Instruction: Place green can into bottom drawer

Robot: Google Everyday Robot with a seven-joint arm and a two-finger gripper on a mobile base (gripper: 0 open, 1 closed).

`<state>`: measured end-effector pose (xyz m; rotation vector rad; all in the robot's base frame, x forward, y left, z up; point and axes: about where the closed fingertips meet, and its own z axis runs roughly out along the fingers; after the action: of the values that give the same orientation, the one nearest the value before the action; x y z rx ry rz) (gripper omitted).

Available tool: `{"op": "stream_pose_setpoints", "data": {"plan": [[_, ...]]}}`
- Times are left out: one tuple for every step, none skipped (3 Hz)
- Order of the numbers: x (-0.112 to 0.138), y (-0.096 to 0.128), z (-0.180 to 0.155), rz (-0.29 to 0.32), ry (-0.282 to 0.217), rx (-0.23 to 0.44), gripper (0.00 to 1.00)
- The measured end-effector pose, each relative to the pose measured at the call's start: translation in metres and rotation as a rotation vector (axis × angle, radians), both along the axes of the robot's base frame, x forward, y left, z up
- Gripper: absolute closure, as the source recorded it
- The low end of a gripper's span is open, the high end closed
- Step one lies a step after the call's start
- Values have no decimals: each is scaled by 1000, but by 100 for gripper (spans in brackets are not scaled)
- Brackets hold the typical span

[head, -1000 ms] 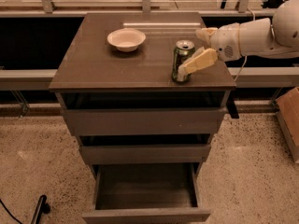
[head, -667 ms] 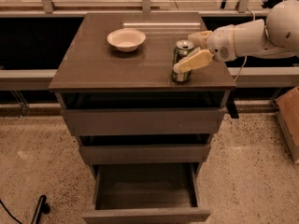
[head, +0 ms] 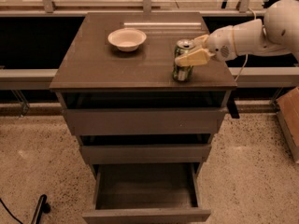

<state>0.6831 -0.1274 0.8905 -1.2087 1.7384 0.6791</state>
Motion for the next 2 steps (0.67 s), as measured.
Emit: {"op": "stream_pose_setpoints", "data": {"plan": [[-2,-29,7,102,-45,-31,89],[-38,-58,51,208,-218,-54,100]]}}
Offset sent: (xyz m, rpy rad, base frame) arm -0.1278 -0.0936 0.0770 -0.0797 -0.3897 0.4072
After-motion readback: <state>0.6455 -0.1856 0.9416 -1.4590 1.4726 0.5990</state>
